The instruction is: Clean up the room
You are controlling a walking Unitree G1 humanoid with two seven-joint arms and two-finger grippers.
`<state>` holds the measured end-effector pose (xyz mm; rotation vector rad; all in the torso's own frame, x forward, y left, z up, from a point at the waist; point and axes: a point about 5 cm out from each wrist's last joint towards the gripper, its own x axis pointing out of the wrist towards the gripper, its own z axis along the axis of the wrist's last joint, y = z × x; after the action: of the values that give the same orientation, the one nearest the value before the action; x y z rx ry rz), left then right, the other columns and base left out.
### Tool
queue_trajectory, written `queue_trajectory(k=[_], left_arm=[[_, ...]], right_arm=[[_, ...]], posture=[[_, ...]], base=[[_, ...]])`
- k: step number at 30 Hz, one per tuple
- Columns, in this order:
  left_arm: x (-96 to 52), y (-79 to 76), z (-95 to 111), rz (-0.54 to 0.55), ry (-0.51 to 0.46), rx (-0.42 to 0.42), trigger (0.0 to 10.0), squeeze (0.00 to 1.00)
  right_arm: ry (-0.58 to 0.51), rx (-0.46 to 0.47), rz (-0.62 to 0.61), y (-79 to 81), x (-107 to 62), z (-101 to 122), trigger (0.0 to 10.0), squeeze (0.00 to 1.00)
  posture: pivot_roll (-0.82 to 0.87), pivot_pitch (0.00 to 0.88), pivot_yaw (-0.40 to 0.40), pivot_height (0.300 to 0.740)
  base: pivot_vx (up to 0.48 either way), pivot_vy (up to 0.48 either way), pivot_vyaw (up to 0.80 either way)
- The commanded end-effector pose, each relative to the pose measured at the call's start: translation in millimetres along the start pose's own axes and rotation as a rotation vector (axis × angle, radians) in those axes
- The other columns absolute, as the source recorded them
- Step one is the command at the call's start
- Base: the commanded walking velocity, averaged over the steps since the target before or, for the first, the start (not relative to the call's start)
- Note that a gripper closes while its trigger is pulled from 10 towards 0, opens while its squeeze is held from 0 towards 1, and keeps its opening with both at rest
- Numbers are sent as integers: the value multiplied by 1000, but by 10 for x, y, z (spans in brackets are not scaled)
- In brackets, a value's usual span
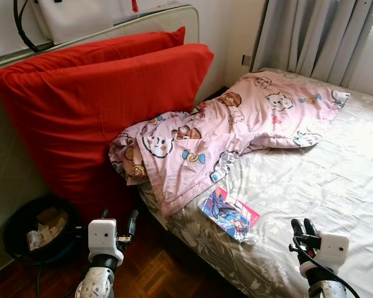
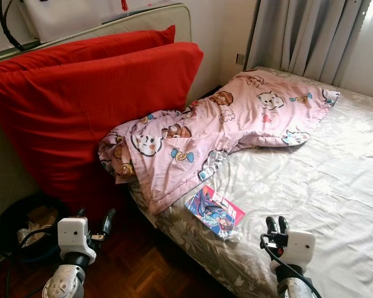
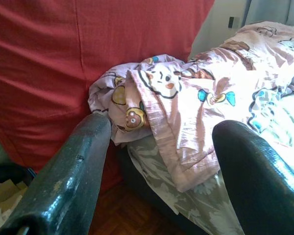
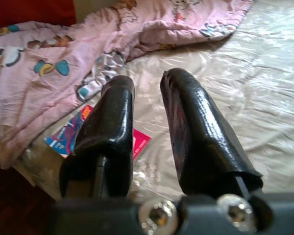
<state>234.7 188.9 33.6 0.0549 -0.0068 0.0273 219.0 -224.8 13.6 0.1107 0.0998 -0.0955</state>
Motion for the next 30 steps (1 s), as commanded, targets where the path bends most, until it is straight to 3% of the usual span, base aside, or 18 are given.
queue_trajectory(k=[1,26,30], left_arm=[[7,44,3,7,11,-6,10000,0],[51,5,10,-12,36,-15,10000,0],[48,-1,12,-9,35,-17,10000,0]], right_arm=[[3,4,13,41,8,17,10000,0],[84,-23,18,172,54,-49,10000,0],[90,-17,23,190,69,-56,10000,0]], posture=[[-121,0,39,740],[-122,0,52,740],[-119,0,48,715]], base=[[0,0,0],[0,0,0],[0,0,0]])
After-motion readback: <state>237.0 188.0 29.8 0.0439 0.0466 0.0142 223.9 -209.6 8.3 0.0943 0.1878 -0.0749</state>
